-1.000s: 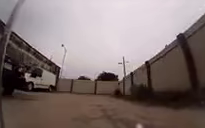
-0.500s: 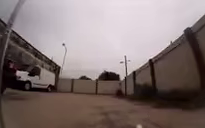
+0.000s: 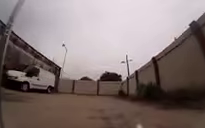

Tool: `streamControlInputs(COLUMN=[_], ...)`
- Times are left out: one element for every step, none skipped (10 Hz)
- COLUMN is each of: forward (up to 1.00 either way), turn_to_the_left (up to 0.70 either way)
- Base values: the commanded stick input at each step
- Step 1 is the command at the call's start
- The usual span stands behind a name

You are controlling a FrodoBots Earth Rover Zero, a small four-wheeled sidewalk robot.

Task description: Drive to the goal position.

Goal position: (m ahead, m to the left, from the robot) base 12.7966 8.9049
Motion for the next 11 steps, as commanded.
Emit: streamControlInputs(forward=[0.98,0.98,0.98,0.98,0.98,0.98,0.98,0.98,0.98,0.98,0.98], turn_to_the_left=[0.04,0.04,0.04,0.04,0.04,0.04,0.04,0.04,0.04,0.04,0.04])
